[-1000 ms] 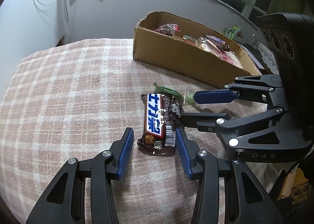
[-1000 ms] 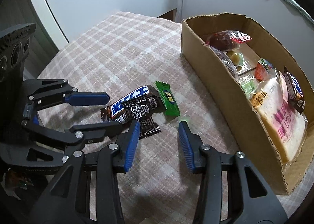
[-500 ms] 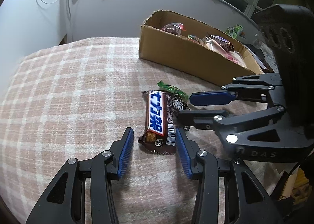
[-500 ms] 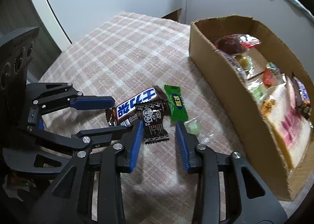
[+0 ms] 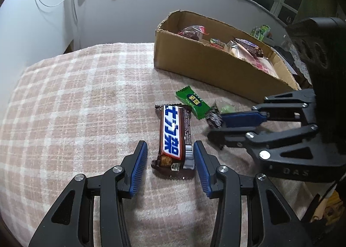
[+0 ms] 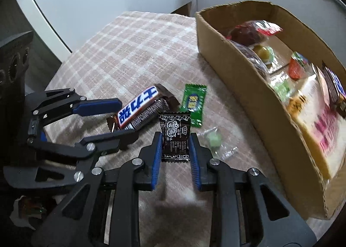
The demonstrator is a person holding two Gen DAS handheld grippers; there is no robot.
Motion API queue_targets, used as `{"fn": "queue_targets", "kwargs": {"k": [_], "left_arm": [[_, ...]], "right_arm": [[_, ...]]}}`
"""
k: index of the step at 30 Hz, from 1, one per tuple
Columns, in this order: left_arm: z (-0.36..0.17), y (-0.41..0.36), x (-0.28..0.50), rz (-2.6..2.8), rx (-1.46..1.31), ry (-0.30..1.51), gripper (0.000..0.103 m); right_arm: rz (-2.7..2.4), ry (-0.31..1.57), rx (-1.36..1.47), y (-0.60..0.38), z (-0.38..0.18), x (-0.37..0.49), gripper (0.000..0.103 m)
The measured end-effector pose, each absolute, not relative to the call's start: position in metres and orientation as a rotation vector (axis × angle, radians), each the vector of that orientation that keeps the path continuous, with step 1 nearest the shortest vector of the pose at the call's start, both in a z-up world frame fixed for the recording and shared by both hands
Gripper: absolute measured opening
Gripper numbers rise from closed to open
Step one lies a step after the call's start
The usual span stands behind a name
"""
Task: Organize snacks
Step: 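Grasp the blue-label chocolate bar with the left tool while the right tool grasps the black candy packet, then carry the chocolate bar and black packet into the box and open both tools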
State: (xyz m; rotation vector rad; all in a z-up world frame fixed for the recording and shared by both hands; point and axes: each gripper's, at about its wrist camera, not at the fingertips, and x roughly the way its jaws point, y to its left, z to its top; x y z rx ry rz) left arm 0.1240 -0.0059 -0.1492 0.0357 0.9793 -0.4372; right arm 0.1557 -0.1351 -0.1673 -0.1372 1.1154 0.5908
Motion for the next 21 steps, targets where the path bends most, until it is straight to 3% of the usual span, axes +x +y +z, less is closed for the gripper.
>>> {"fn": "queue_targets", "kwargs": {"k": [8, 11, 21], "left_arm": [[-0.151, -0.012, 0.140, -0.423, 0.057, 0.975, 0.042], [-0.152, -0.013, 0.142, -0.426, 0.069, 0.968, 0.027], [-0.148, -0.001, 0.131, -0.396, 0.028, 0.939, 0.027]], "right_arm": [[0.584, 1.122, -0.141, -0.138, -0.167, 0.154, 0.026], [0.580, 1.120, -0.151, -0.137, -0.167, 0.153, 0.026], [0.561, 1.110, -0.152, -0.135, -0.168, 0.150, 0.026]]}}
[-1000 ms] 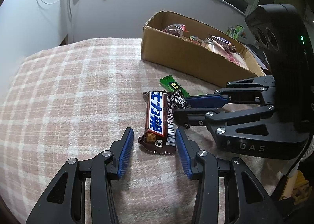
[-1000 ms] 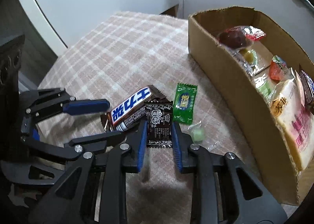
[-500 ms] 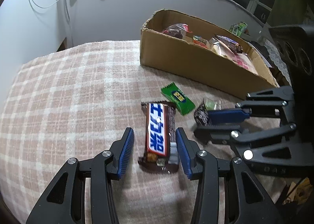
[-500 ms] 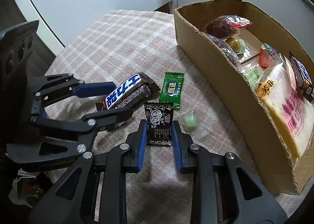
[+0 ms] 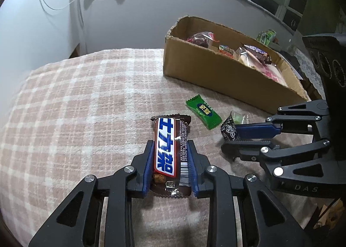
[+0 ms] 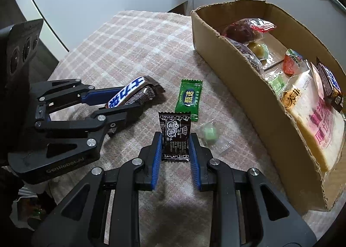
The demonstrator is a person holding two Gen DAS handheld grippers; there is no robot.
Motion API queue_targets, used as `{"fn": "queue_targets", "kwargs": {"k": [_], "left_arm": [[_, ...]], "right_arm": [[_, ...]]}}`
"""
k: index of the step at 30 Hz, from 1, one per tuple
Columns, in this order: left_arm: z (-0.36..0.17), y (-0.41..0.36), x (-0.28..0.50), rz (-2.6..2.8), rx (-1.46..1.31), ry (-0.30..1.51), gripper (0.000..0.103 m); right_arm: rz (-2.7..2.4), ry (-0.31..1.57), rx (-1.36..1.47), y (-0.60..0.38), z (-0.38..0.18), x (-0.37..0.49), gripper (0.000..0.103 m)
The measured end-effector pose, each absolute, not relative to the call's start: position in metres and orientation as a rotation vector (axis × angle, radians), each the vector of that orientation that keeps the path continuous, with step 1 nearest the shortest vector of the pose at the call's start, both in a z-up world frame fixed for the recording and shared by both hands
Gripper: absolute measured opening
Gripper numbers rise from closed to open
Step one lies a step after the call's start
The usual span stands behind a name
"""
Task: Organize snacks
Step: 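Carry the chocolate bar and black packet into the box and open both tools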
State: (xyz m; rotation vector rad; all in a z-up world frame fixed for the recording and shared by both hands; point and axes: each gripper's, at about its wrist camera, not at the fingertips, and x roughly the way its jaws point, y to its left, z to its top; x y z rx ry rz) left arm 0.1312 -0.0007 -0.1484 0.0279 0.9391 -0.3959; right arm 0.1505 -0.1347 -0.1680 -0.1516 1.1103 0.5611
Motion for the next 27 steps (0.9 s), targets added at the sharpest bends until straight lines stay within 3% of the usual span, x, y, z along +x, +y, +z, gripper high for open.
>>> {"fn": "queue_targets", "kwargs": {"k": [27], "left_arm": [[-0.065, -0.035, 0.107, -0.442, 0.099, 0.722, 0.027]], "right_arm": [[0.472, 0.936, -0.123, -0.200, -0.087, 0.123, 0.026]]}}
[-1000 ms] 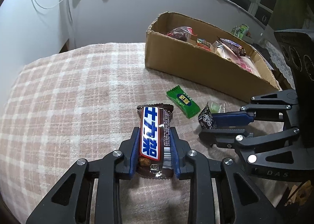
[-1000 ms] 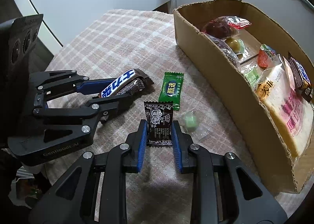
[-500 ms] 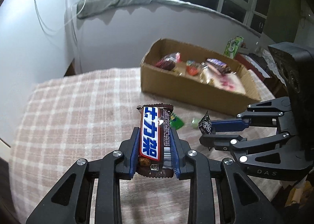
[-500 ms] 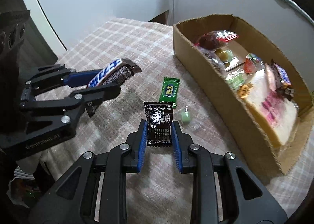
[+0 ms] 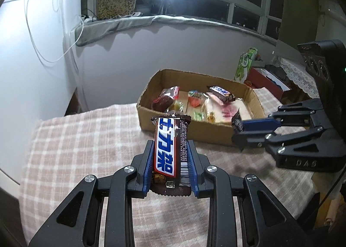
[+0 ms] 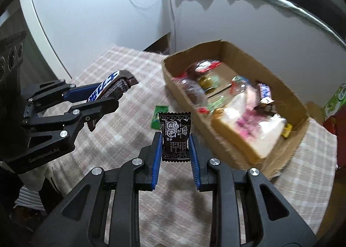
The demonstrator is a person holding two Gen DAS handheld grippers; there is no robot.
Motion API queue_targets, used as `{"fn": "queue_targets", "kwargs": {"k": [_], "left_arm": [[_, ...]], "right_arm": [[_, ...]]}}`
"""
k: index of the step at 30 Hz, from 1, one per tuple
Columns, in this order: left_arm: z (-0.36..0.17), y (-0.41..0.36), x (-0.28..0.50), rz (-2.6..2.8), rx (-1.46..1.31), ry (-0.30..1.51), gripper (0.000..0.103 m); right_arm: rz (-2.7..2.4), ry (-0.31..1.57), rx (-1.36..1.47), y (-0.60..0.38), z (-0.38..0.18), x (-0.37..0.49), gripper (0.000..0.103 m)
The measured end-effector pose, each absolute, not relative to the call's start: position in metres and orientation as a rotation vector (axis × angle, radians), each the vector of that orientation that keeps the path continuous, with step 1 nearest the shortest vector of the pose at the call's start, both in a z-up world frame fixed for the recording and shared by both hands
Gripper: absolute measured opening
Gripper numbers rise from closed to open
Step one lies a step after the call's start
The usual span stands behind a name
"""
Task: Organize snacks
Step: 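Carry the chocolate bar and black packet into the box and open both tools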
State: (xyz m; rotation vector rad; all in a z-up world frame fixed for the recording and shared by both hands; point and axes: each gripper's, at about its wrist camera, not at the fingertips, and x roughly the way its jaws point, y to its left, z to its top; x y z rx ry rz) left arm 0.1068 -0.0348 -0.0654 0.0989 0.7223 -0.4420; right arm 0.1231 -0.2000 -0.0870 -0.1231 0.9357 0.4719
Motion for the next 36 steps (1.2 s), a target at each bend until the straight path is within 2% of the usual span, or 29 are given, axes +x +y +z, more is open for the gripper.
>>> {"fn": "queue_targets", "kwargs": {"k": [17, 36], "left_arm": [[-0.053, -0.059, 0.174, -0.449, 0.048, 0.734, 0.027], [-0.079, -0.105, 0.213, -0.509, 0.034, 0.815, 0.027]], "right_arm": [[0.335, 0.881, -0.055, -0.265, -0.060, 0.179, 0.026], [0.207, 0.948, -0.020, -0.309, -0.098, 0.228, 0.026]]}}
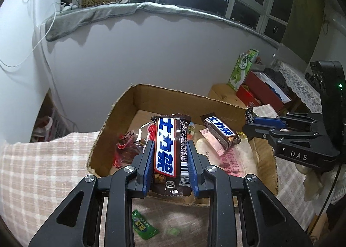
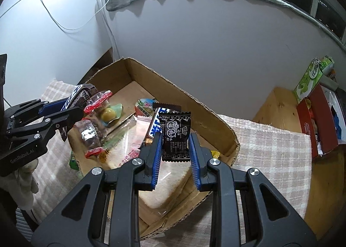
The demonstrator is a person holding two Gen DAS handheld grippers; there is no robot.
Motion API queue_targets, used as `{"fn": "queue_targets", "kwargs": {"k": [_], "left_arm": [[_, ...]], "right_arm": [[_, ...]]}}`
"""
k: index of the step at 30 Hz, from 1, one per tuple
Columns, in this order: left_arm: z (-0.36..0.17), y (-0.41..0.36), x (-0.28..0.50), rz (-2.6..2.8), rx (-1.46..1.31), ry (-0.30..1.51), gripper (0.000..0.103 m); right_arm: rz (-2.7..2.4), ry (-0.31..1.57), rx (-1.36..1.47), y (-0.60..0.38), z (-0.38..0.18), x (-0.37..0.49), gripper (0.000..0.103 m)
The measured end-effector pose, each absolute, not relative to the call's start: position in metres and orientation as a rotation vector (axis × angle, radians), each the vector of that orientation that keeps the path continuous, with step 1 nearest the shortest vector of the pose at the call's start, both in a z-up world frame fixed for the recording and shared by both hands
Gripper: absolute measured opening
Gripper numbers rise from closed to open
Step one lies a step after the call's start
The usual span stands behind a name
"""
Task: Organize snacks
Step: 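Carry the chocolate bar and black packet into the box and open both tools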
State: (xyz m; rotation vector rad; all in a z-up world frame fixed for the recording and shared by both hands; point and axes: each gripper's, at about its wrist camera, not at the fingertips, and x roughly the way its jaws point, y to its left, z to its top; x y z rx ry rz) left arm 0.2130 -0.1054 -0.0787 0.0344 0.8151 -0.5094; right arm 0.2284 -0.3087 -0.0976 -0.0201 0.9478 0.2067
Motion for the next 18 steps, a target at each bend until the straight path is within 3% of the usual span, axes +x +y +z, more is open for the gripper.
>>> {"fn": "queue_targets", "kwargs": {"k": [3, 5, 8, 18], "left_arm": [[-0.078, -0.109, 0.214, -0.511, 0.038, 0.823, 0.028], [-0.078, -0.112, 0.216, -0.502, 0.048, 0.836, 0.036], [-0.076, -0.113, 0.215, -0.501, 0.051, 0.830, 0.041], [-0.067, -0.102, 0.206, -0.496, 0.054, 0.799, 0.041]], "right_arm": [[0.208, 0.954, -0.016, -0.310, -0.100, 0.229, 0.026], [0.203, 0.956, -0.020, -0.309, -0.101, 0.229, 0.029], [0.213, 0.957, -0.010, -0.311, -0.100, 0.227, 0.065], [0.208, 0.925, -0.020, -0.308, -0.091, 0.214, 0.066]]}}
